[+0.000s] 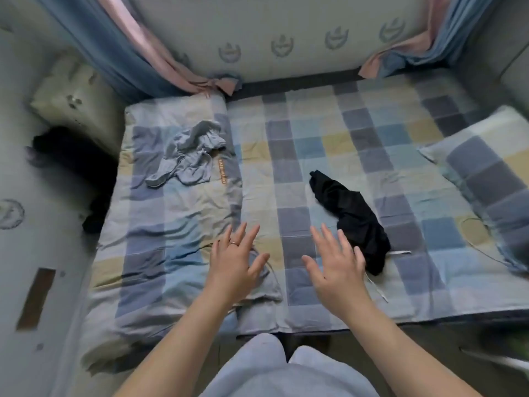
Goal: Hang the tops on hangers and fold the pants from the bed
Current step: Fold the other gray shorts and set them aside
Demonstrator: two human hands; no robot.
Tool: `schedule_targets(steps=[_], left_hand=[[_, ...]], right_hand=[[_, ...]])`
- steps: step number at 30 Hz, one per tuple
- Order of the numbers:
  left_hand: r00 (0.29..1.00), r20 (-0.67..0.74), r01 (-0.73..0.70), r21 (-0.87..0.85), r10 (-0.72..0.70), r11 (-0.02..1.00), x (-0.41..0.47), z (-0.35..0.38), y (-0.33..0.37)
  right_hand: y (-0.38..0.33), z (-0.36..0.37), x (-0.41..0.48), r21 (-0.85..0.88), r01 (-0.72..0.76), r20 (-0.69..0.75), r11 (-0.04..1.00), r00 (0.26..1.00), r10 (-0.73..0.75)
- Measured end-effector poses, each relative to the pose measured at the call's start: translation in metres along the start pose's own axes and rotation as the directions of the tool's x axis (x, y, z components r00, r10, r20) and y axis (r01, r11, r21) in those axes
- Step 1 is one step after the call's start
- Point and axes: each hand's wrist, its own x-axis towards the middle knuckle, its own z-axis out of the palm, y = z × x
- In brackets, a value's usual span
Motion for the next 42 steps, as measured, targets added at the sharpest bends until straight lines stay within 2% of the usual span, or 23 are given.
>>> schedule_targets(steps=[8, 15, 21, 25, 29, 37, 39, 42], left_hand=[[0.995, -0.038, 0.091, -0.045, -0.093, 0.995, 0.038, -0.022, -0.023], [0.999, -0.030, 0.036, 0.022, -0.035, 0.999, 0.113, -0.033, -0.088], [0.999, 0.024, 0.040, 0.050, -0.041, 0.998, 0.214, -0.029, -0.229], [0.990, 0.131, 0.047, 0.052, -0.054, 0.998, 0.290, -0.028, -0.335], [0.976, 0.181, 0.118, 0.017, -0.120, 0.993, 0.351, -0.018, -0.424], [0.948, 0.229, 0.216, 0.038, -0.219, 0.976, 0.472, 0.070, -0.555], [0.955, 0.201, 0.202, 0.089, -0.216, 0.975, 0.497, 0.090, -0.572], [0.980, 0.022, 0.187, 0.221, -0.196, 0.957, 0.530, 0.115, -0.593]], right_hand=[[-0.027, -0.017, 0.064, -0.148, 0.214, 0.091, 0.965, 0.975, -0.203], [-0.061, 0.015, 0.133, -0.231, 0.256, 0.052, 0.939, 0.967, -0.251], [-0.120, 0.117, 0.245, -0.301, 0.279, 0.086, 0.912, 0.960, -0.266], [-0.175, 0.190, 0.326, -0.305, 0.205, 0.140, 0.930, 0.976, -0.169], [-0.216, 0.254, 0.398, -0.314, 0.147, 0.209, 0.938, 0.974, -0.082], [-0.225, 0.416, 0.536, -0.329, 0.107, 0.287, 0.938, 0.958, -0.009], [-0.222, 0.453, 0.560, -0.328, 0.127, 0.334, 0.936, 0.943, -0.011], [-0.218, 0.498, 0.588, -0.330, 0.175, 0.357, 0.927, 0.933, -0.049]])
